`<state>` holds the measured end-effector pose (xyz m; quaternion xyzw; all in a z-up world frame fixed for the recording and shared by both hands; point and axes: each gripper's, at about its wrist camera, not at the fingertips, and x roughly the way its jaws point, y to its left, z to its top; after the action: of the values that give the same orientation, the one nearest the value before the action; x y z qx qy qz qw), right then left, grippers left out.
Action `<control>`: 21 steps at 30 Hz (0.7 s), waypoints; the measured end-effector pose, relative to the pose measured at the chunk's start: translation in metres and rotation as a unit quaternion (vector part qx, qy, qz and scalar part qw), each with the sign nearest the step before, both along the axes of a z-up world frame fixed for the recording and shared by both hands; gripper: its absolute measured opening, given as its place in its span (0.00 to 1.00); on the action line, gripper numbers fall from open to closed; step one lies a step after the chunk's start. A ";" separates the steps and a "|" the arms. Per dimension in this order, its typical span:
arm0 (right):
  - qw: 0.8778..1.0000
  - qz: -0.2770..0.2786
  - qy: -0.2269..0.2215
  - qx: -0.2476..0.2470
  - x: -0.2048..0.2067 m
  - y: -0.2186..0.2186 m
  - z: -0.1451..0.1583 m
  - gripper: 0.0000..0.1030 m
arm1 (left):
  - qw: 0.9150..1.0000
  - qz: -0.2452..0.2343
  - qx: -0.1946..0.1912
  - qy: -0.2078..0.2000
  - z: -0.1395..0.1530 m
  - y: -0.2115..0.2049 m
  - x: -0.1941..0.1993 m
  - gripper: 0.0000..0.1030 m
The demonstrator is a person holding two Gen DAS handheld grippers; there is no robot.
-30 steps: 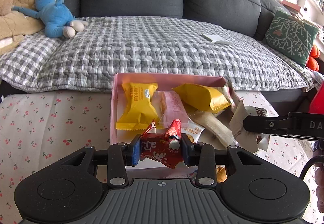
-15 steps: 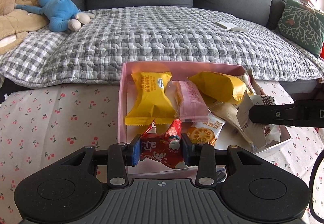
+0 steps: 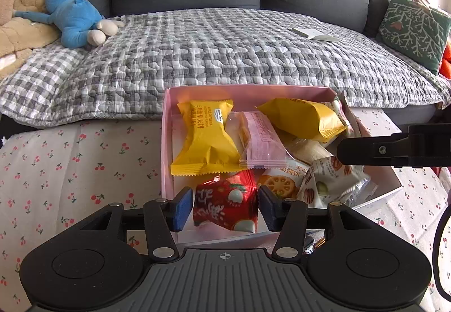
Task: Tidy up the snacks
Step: 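Carry both packets into the pink box and open both tools, then grasp the yellow chip bag with the left tool while the right tool grasps the gold bar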
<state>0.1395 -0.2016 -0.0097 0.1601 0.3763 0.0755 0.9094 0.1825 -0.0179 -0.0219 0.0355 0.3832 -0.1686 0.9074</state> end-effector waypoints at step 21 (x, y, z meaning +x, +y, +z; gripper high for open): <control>1.000 -0.005 -0.027 -0.014 -0.034 -0.005 0.021 0.94 | 1.000 -0.027 -0.004 -0.016 0.022 0.008 -0.033 0.86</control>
<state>0.1051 -0.2071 0.0115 0.1474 0.3517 0.0705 0.9217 0.1495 -0.0100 -0.0004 0.0447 0.3668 -0.1938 0.9088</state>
